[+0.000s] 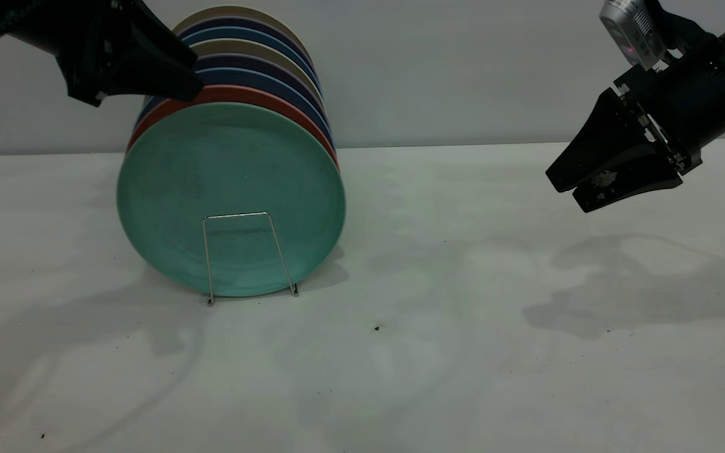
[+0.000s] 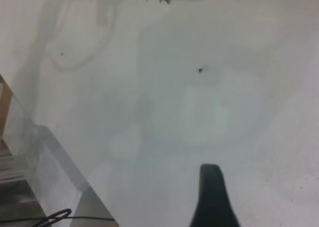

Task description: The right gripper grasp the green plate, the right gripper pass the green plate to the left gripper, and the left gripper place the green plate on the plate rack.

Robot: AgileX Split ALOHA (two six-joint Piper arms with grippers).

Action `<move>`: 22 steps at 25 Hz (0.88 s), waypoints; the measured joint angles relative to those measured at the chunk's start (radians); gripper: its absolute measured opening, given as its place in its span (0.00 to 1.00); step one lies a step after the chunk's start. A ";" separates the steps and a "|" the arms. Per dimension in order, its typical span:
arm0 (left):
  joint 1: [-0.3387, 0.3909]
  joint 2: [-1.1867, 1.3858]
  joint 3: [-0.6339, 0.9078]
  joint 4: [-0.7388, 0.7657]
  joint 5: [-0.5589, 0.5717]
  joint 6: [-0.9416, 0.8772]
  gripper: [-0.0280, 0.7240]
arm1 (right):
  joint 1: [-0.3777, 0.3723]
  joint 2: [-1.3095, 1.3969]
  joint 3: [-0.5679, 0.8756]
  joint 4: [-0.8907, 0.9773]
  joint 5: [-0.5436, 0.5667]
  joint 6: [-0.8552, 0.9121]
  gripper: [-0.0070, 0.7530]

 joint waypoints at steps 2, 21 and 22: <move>0.000 -0.006 0.000 0.001 0.023 -0.043 0.57 | 0.000 0.000 0.000 0.001 0.010 0.000 0.74; 0.001 -0.253 -0.049 0.710 0.123 -1.716 0.71 | 0.186 -0.091 -0.326 -0.827 0.124 0.755 0.71; 0.001 -0.254 -0.061 0.761 0.156 -1.780 0.71 | 0.213 -0.112 -0.331 -0.907 0.126 0.816 0.71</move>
